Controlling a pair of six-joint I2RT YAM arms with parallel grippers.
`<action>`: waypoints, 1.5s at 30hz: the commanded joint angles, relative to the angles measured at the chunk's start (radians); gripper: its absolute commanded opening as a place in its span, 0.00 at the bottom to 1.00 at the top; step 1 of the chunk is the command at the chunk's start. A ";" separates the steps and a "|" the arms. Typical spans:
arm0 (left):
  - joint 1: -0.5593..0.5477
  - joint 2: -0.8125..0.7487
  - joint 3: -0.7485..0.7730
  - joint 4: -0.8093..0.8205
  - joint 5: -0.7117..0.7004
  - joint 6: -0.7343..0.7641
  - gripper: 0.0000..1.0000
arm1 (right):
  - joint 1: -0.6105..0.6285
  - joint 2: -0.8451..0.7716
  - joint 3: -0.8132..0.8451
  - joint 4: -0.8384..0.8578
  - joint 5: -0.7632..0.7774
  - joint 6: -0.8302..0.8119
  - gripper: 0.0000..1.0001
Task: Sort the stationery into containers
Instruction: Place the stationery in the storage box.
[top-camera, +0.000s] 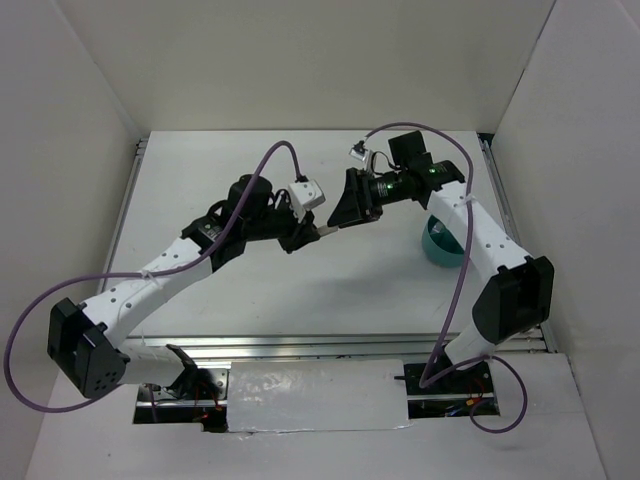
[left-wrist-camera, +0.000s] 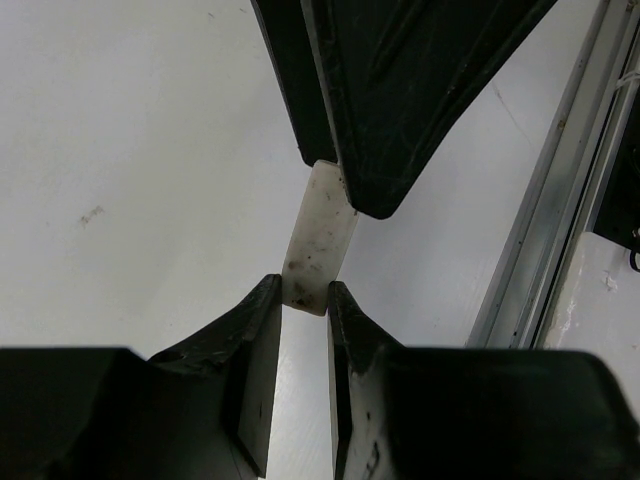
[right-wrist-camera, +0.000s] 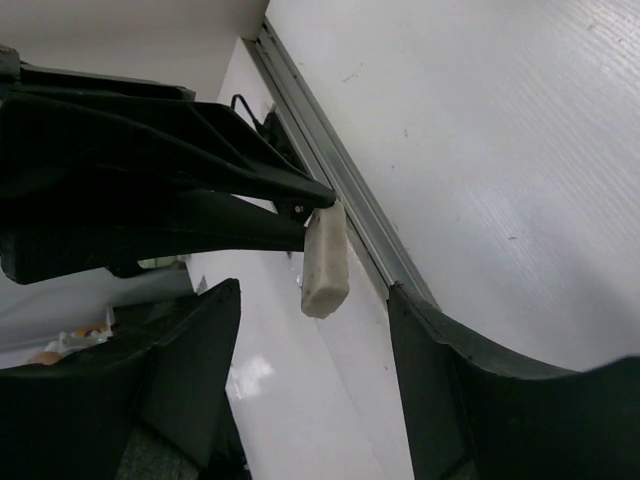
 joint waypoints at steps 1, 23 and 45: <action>-0.006 0.002 0.051 0.040 0.006 0.011 0.00 | 0.010 0.020 0.042 0.033 -0.028 -0.010 0.66; 0.002 0.003 0.049 -0.055 -0.162 -0.005 0.99 | -0.100 -0.061 0.151 -0.258 0.152 -0.415 0.00; 0.145 0.134 0.143 -0.247 -0.141 -0.066 0.99 | -0.374 -0.220 -0.115 -0.360 0.950 -1.061 0.00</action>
